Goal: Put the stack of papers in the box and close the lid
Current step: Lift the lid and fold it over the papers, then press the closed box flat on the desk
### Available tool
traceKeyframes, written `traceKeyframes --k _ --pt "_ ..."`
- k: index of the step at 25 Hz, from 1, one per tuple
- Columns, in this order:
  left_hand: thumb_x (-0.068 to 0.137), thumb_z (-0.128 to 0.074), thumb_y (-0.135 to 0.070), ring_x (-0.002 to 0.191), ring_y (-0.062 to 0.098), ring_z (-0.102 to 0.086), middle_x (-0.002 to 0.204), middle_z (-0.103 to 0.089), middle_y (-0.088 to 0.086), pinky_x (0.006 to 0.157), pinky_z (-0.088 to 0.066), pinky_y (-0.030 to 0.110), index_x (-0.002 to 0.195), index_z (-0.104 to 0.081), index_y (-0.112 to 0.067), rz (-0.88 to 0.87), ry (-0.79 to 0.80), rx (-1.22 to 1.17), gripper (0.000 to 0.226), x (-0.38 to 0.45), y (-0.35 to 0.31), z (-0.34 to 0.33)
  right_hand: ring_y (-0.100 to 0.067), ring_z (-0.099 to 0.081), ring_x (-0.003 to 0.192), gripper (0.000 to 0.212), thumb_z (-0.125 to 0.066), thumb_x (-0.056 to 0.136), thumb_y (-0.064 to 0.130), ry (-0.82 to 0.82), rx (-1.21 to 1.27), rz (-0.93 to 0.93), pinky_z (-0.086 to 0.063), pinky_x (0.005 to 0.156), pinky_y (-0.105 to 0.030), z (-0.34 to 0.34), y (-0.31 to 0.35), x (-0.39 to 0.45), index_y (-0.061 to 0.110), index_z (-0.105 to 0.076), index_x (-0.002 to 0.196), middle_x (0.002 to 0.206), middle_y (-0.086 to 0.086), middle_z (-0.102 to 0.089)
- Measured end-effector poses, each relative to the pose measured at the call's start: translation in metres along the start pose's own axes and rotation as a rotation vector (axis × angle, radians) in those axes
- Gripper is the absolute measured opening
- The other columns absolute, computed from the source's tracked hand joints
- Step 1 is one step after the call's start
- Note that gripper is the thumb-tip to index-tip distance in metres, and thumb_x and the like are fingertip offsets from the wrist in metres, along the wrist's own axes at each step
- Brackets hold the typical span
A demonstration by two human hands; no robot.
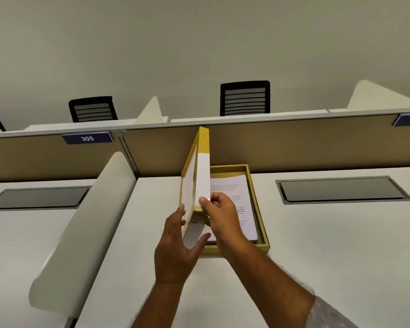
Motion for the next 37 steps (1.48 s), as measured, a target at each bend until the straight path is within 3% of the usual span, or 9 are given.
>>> traceKeyframes --k 2,5,9,17,22,25,28,34,37 --pt "0.079 -0.055 -0.088 0.122 0.012 -0.061 0.147 -0.054 -0.014 0.085 -0.053 0.02 0.149 -0.048 -0.034 0.364 0.018 -0.186 0.089 -0.012 0.03 -0.007 -0.023 -0.071 0.114 0.015 -0.067 0.103 0.034 -0.011 0.065 -0.038 -0.063 0.101 -0.047 0.021 -0.006 0.0 0.028 -0.067 0.116 0.118 0.003 -0.074" --pt "0.095 -0.053 -0.069 0.104 0.027 -0.069 0.127 -0.071 0.012 0.086 -0.06 0.044 0.114 -0.068 -0.022 0.907 0.128 -0.339 0.053 -0.025 0.079 -0.029 -0.024 -0.072 0.117 0.018 -0.063 0.105 0.031 0.0 0.218 -0.085 -0.064 0.098 -0.049 0.053 -0.012 0.002 0.025 -0.067 0.121 0.123 -0.001 -0.073" --pt "0.101 -0.059 -0.053 0.092 0.037 -0.074 0.116 -0.071 0.021 0.075 -0.064 0.047 0.118 -0.068 -0.014 1.25 0.408 -0.612 0.044 -0.034 0.094 -0.052 -0.026 -0.075 0.115 0.02 -0.058 0.108 0.022 0.041 0.368 -0.14 -0.068 0.082 -0.039 0.089 -0.025 0.005 0.02 -0.067 0.125 0.123 -0.005 -0.076" --pt "0.098 -0.065 -0.051 0.091 0.028 -0.064 0.114 -0.07 0.013 0.063 -0.055 0.033 0.129 -0.064 -0.019 1.082 0.339 -0.442 0.044 -0.008 0.115 -0.072 -0.026 -0.082 0.095 0.022 -0.056 0.109 0.024 -0.052 0.301 -0.275 -0.066 0.071 -0.032 0.148 -0.083 0.027 0.007 -0.067 0.12 0.113 -0.014 -0.082" --pt "0.097 -0.067 -0.053 0.08 0.026 -0.067 0.105 -0.073 0.01 0.054 -0.053 0.032 0.131 -0.066 -0.018 0.928 0.371 -0.313 0.049 -0.005 0.118 -0.094 -0.024 -0.081 0.09 0.052 -0.08 0.088 0.053 -0.202 -0.133 -0.3 -0.068 0.074 -0.037 0.182 -0.103 0.039 0.019 -0.067 0.126 0.102 -0.005 -0.083" --pt "0.099 -0.059 -0.057 0.089 0.026 -0.071 0.104 -0.074 0.005 0.068 -0.063 0.04 0.127 -0.065 -0.023 0.868 0.425 -0.227 0.044 -0.006 0.126 -0.102 -0.024 -0.078 0.08 0.065 -0.082 0.087 0.051 -0.236 -0.364 -0.252 -0.067 0.067 -0.036 0.198 -0.105 0.047 0.024 -0.057 0.14 0.093 -0.008 -0.078" --pt "0.105 -0.049 -0.052 0.096 0.022 -0.069 0.107 -0.073 0.001 0.087 -0.062 0.045 0.13 -0.064 -0.021 0.762 0.46 -0.108 0.043 -0.001 0.127 -0.109 -0.024 -0.077 0.084 0.055 -0.071 0.091 0.062 -0.212 -0.676 -0.216 -0.067 0.079 -0.043 0.206 -0.103 0.058 0.028 -0.061 0.134 0.099 -0.007 -0.078" --pt "0.108 -0.053 -0.036 0.109 0.03 -0.068 0.128 -0.07 0.013 0.097 -0.059 0.046 0.148 -0.054 -0.013 0.699 0.454 -0.074 0.047 0.015 0.121 -0.123 -0.007 -0.065 0.076 0.051 -0.05 0.098 0.07 -0.085 -1.056 -0.243 -0.054 0.069 -0.026 0.203 -0.098 0.08 0.025 -0.068 0.114 0.092 0.008 -0.068" --pt "0.106 -0.056 -0.037 0.1 0.023 -0.07 0.116 -0.072 0.007 0.085 -0.058 0.035 0.145 -0.058 -0.013 0.679 0.438 -0.118 0.045 0.011 0.122 -0.121 -0.004 -0.061 0.073 0.044 -0.047 0.099 0.072 -0.051 -1.098 -0.266 -0.051 0.067 -0.025 0.208 -0.103 0.081 0.03 -0.06 0.104 0.091 0.01 -0.064"
Point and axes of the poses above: each hand's wrist, its own x-axis towards the middle knuckle, its own z-axis out of the back of the hand, y = z × x, the point moved 5 cm from there along x, towards the middle knuckle
